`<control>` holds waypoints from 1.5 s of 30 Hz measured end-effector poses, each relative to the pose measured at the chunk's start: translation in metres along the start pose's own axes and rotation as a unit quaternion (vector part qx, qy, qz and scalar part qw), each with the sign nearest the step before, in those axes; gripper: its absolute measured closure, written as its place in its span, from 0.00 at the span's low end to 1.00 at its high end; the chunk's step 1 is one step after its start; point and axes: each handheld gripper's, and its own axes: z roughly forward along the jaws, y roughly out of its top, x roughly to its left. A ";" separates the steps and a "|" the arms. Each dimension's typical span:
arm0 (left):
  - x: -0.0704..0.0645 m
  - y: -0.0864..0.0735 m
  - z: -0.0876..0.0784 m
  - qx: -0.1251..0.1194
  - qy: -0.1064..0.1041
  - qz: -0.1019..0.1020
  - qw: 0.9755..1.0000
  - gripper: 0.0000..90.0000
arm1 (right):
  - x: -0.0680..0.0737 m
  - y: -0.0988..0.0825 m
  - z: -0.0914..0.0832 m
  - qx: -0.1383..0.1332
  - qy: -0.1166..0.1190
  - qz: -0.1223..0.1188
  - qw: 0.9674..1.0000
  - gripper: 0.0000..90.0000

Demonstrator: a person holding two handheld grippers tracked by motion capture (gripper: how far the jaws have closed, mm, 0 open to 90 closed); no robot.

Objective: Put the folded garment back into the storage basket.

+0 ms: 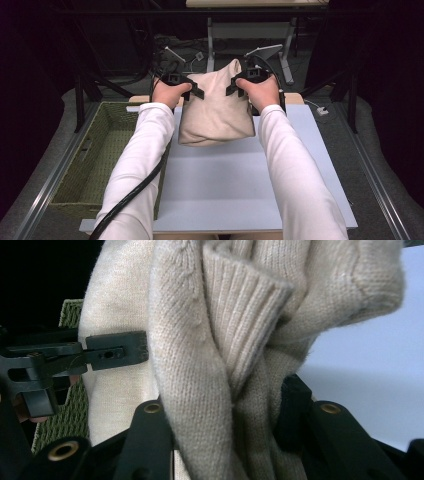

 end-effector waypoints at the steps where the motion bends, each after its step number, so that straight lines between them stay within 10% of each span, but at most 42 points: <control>1: 0.001 0.000 -0.001 -0.001 0.001 -0.002 1.000 0.65 | 0.001 0.001 0.001 0.000 0.000 -0.001 1.000 0.67; 45: 0.061 -0.014 -0.087 -0.010 0.028 -0.019 0.999 0.65 | 0.102 -0.004 0.033 0.004 0.008 -0.037 0.999 0.67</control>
